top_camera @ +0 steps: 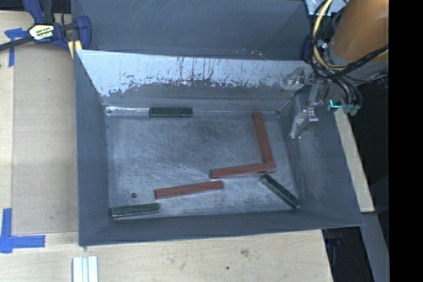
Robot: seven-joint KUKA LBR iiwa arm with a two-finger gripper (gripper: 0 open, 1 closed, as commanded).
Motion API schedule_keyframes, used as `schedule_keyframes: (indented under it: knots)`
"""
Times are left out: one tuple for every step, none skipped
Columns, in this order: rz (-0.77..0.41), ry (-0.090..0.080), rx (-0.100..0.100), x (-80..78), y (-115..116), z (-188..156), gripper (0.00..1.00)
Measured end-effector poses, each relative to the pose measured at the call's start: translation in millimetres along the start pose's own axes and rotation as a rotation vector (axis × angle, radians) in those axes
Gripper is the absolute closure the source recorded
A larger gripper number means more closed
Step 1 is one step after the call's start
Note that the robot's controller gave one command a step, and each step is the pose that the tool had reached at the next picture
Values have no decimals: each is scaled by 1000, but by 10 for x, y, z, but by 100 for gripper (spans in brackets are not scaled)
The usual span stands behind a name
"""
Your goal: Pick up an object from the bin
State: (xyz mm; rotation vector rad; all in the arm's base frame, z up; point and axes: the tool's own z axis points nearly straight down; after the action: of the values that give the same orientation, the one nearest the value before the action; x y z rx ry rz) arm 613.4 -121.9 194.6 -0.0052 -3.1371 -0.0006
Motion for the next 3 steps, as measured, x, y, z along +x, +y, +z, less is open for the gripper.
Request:
schedule_keyframes:
  knots:
    - [-2, -8, 1, -17, 4, -51, 0]
    - [-53, -14, 3, -10, 60, 474, 0]
    - [-80, -8, 2, 249, 301, 997, 100]
